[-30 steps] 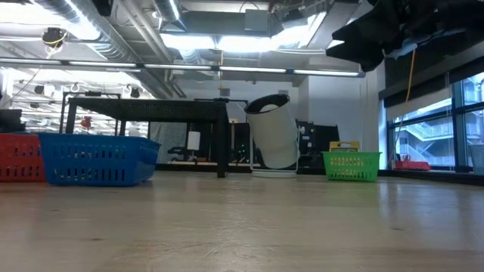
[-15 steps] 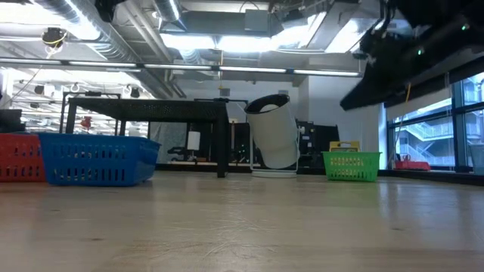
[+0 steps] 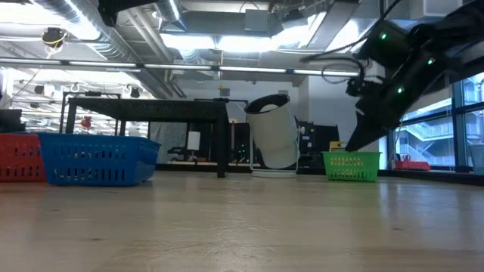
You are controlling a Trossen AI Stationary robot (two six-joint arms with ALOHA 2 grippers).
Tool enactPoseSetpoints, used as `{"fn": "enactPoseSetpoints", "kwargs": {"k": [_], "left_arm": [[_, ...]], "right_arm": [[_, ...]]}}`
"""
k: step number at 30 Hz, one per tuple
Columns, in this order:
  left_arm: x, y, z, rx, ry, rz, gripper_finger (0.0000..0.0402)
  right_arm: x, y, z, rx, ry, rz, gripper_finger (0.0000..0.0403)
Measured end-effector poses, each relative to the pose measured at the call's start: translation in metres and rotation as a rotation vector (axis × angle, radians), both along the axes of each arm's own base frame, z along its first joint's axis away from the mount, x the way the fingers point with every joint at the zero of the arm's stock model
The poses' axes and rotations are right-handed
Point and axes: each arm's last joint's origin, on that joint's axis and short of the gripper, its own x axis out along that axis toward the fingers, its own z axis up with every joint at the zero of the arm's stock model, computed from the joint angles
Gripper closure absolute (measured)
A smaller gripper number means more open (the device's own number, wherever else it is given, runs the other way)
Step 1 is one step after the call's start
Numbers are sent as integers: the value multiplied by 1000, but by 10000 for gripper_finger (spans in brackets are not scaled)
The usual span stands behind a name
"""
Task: Pick & Place Office Desk Supplies
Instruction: Put the green bin with crayon boxes on the shelf
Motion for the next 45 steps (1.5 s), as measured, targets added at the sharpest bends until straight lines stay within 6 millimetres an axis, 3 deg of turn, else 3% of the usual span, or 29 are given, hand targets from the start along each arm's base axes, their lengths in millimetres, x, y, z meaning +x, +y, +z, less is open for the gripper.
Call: {"fn": "enactPoseSetpoints", "kwargs": {"k": [8,12,16,22,25,30,36,41,45], "left_arm": [[0,0,0,0,0,1,233],[0,0,0,0,0,1,233],[0,0,0,0,0,1,233],[0,0,0,0,0,2,233],[0,0,0,0,0,2,233],[0,0,0,0,0,2,233],[0,0,0,0,0,2,233],[0,0,0,0,0,2,233],[0,0,0,0,0,1,233]], "right_arm": [[3,-7,-15,-47,136,69,158],[4,-7,-22,-53,200,145,178],[6,-6,-28,-10,216,202,238],[7,-2,-29,41,202,253,380],[9,4,-29,35,204,287,388],[14,26,-27,70,183,389,397],[29,75,-7,100,99,556,398],[47,111,6,50,64,644,400],[71,132,2,26,92,706,400]]}}
